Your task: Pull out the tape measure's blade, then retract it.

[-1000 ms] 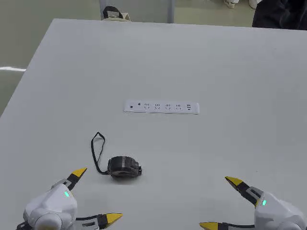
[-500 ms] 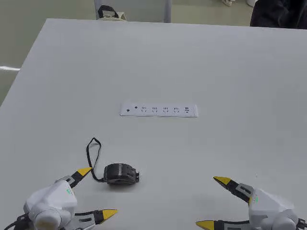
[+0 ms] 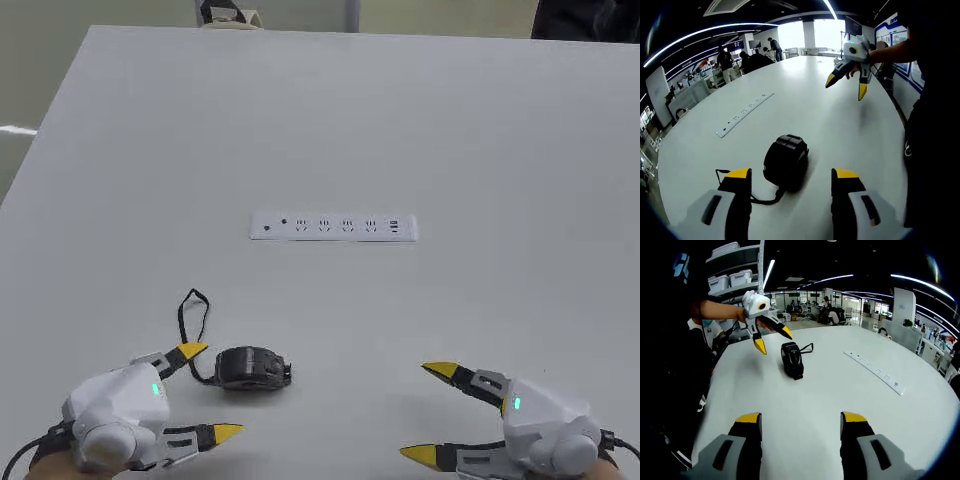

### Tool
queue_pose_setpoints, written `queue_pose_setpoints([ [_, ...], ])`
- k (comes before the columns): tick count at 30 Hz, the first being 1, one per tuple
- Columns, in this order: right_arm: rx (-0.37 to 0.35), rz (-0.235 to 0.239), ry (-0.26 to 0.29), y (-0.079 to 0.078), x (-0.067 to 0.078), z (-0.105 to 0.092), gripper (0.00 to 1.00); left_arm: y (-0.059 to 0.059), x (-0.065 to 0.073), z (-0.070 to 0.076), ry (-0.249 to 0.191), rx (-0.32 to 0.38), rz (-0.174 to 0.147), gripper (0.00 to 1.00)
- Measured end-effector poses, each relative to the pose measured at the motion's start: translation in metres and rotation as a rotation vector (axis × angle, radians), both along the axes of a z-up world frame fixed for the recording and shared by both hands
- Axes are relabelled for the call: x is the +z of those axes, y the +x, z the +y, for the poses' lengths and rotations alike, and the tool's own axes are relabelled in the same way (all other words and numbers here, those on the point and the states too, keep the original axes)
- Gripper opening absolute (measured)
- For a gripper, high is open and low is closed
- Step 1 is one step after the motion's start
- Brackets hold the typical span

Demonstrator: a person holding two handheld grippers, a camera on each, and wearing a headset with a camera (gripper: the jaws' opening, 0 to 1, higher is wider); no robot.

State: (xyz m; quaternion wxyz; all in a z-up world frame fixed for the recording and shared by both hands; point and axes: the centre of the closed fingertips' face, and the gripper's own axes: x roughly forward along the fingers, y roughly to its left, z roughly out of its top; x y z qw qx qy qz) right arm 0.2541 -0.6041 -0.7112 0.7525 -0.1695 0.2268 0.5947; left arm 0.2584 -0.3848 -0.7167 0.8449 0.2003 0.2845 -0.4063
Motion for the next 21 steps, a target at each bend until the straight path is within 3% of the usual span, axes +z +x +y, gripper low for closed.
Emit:
queue_pose_setpoints([
  [4,0.041,0.005,0.003,0.003,-0.006,0.008,0.61,0.007,-0.001,-0.004,-0.003,-0.032,0.006,0.57],
  [8,0.094,-0.006,-0.008,0.005,-0.014,0.014,0.55,0.011,-0.006,-0.005,0.039,-0.09,0.019,0.54],
  [21,0.158,0.001,0.002,0.023,-0.031,0.043,0.5,0.025,-0.019,-0.012,0.088,-0.225,0.06,0.46],
])
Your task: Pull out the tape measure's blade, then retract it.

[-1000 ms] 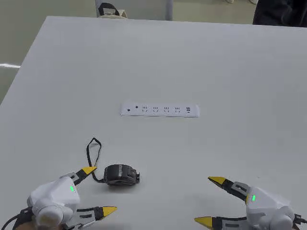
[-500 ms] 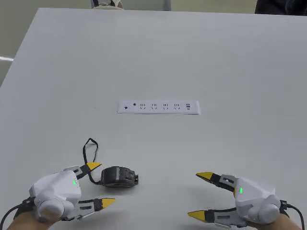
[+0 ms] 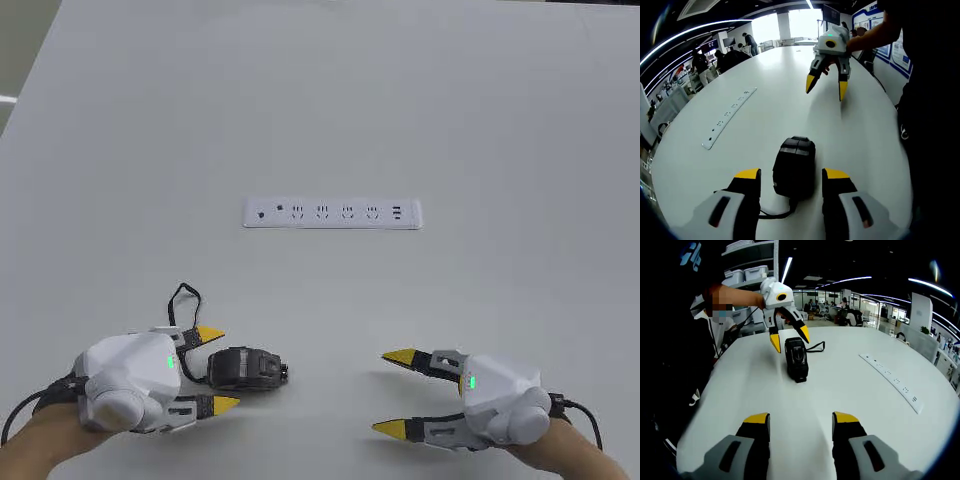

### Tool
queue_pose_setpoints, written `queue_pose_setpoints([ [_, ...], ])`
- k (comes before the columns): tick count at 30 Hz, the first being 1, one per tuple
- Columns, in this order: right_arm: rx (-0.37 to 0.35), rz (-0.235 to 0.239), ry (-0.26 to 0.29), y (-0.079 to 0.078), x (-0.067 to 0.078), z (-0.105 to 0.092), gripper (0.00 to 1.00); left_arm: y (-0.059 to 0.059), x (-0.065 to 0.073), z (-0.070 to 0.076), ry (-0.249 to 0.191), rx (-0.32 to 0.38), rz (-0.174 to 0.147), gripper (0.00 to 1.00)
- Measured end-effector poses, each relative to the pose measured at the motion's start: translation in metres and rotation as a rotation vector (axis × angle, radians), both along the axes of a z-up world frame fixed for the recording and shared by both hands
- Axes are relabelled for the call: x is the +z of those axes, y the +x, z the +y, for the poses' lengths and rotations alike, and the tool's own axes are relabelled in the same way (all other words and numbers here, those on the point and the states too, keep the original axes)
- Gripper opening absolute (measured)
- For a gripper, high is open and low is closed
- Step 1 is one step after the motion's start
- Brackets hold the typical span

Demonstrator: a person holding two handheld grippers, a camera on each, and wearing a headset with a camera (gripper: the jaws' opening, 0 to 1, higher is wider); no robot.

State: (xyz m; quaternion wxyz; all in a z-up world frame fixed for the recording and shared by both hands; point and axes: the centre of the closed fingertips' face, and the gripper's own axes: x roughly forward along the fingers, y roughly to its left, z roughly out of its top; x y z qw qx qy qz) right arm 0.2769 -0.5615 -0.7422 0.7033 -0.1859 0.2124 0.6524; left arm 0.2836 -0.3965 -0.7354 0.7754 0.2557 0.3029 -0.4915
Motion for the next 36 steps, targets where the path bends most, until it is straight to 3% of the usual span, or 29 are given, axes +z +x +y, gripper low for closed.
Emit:
queue_pose_setpoints([
  [9,0.054,-0.002,0.011,0.006,-0.008,0.027,0.45,0.002,-0.01,-0.004,0.026,-0.078,0.024,0.45],
  [24,0.126,0.009,0.037,0.013,-0.019,0.072,0.37,-0.002,-0.024,-0.01,0.057,-0.173,0.091,0.33],
  [36,0.202,-0.011,0.022,0.005,-0.034,0.103,0.27,-0.003,-0.022,-0.011,0.045,-0.18,0.084,0.32],
])
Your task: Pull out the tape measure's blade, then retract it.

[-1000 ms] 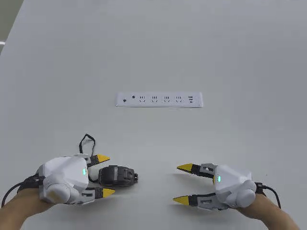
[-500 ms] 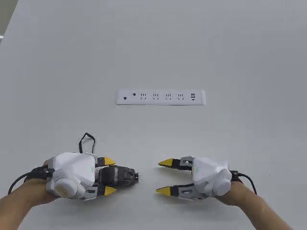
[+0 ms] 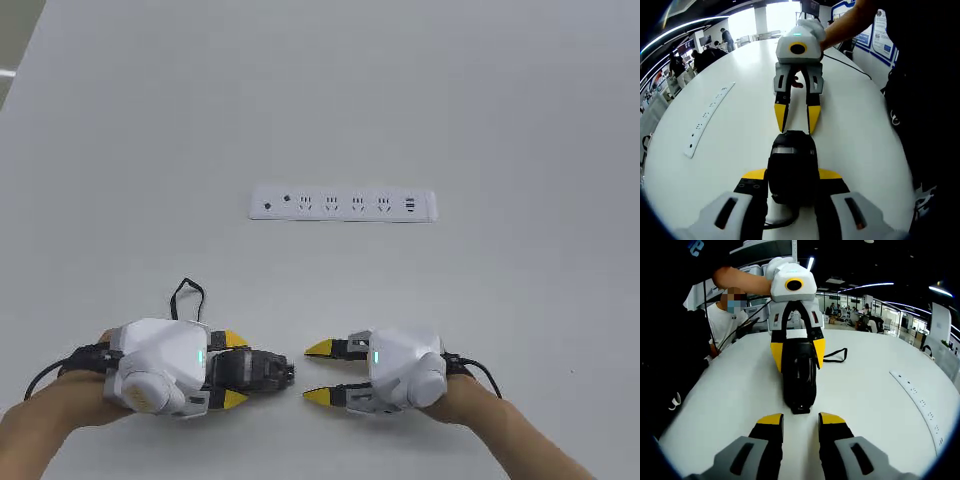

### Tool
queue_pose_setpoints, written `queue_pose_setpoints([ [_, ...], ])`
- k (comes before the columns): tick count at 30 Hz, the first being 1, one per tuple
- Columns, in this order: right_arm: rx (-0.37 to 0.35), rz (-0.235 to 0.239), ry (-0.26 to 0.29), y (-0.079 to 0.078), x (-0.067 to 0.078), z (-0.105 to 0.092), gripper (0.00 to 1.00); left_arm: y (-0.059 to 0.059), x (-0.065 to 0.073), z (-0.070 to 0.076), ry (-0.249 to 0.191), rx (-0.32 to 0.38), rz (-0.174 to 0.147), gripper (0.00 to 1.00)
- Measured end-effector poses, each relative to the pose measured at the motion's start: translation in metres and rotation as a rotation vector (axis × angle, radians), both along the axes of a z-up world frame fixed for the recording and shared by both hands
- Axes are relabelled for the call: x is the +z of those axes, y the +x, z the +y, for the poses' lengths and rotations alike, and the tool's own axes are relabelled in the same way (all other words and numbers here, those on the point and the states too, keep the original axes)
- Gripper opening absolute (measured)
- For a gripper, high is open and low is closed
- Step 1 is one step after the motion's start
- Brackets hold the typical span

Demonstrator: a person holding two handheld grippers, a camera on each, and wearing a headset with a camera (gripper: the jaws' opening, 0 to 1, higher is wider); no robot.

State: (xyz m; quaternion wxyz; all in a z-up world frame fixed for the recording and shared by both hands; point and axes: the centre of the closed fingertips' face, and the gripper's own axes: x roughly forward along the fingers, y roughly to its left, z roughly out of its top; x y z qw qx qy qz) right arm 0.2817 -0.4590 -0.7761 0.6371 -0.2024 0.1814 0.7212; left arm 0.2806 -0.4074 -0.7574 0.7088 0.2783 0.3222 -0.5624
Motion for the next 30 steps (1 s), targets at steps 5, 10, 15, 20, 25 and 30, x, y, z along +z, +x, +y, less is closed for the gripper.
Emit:
queue_pose_setpoints([
  [5,0.013,0.012,-0.001,0.0,-0.002,0.008,0.24,0.0,0.0,0.0,-0.017,-0.006,-0.002,0.32],
  [10,0.022,0.019,-0.001,-0.003,-0.003,0.015,0.21,0.0,0.0,0.001,-0.022,-0.01,-0.002,0.32],
  [15,0.013,0.021,-0.023,-0.003,-0.007,0.016,0.18,0.0,0.0,0.001,-0.028,-0.003,0.0,0.32],
  [20,0.008,0.021,-0.026,-0.002,-0.006,0.014,0.13,0.0,-0.002,0.002,-0.033,0.005,0.0,0.32],
  [25,0.008,0.024,-0.033,-0.002,-0.006,0.015,0.12,0.001,-0.003,0.003,-0.043,0.015,0.003,0.32],
  [30,0.007,0.02,-0.041,-0.002,-0.007,0.015,0.11,0.001,-0.003,0.003,-0.043,0.012,0.004,0.31],
])
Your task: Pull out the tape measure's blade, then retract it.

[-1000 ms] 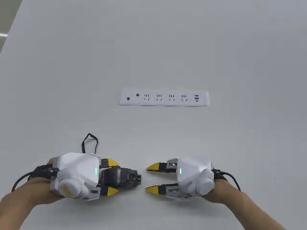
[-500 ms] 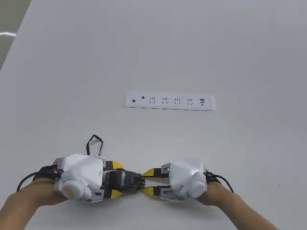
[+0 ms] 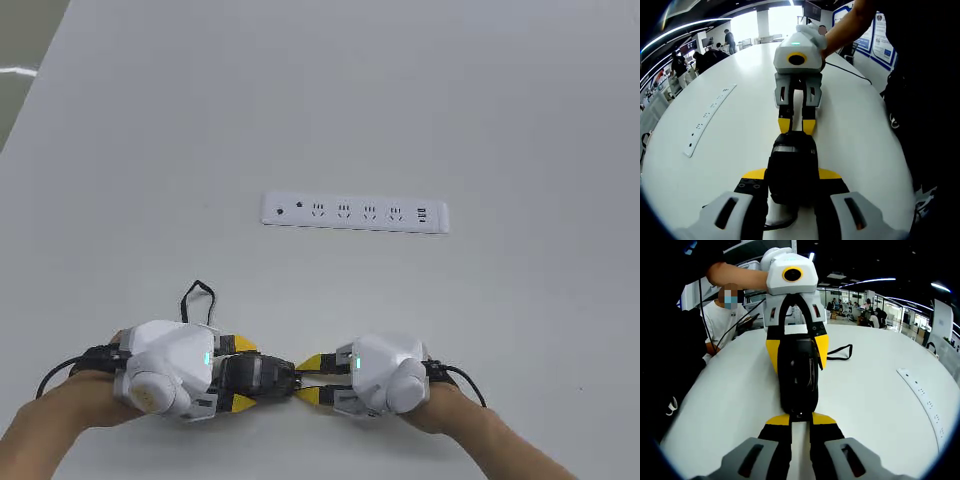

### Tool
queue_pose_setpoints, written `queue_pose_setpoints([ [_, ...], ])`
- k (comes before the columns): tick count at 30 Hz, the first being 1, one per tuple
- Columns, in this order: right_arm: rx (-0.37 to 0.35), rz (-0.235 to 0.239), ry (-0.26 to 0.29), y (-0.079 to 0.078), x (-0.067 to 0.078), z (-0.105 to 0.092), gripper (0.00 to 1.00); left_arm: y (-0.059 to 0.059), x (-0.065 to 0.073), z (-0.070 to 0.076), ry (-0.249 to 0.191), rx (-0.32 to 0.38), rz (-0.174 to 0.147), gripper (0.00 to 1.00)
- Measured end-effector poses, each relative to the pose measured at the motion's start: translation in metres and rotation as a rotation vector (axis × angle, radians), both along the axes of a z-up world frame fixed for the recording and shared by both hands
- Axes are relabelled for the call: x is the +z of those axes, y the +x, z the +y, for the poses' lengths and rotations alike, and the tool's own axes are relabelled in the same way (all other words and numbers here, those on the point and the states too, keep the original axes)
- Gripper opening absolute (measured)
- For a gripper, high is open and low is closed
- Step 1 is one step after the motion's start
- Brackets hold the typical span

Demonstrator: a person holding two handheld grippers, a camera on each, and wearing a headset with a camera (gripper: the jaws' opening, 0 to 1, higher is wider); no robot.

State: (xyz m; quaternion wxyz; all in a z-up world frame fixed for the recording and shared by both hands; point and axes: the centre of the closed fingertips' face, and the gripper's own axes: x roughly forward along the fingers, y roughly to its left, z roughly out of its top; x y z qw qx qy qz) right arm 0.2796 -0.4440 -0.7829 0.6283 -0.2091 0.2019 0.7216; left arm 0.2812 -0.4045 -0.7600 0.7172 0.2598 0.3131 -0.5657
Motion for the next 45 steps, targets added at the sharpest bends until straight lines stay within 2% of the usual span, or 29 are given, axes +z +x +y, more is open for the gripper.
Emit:
queue_pose_setpoints([
  [11,0.001,0.003,-0.013,-0.002,-0.001,-0.001,0.1,0.0,-0.001,0.001,0.005,0.0,0.002,0.31],
  [18,0.008,-0.009,-0.011,-0.001,0.004,-0.004,0.1,0.0,0.0,0.003,0.001,0.007,0.007,0.31],
  [30,0.01,-0.018,-0.019,0.001,0.007,-0.015,0.1,-0.001,0.005,0.001,0.004,0.006,0.008,0.31],
  [45,0.007,-0.018,-0.038,0.003,0.015,-0.038,0.09,-0.001,0.003,0.006,0.012,0.009,0.01,0.31],
])
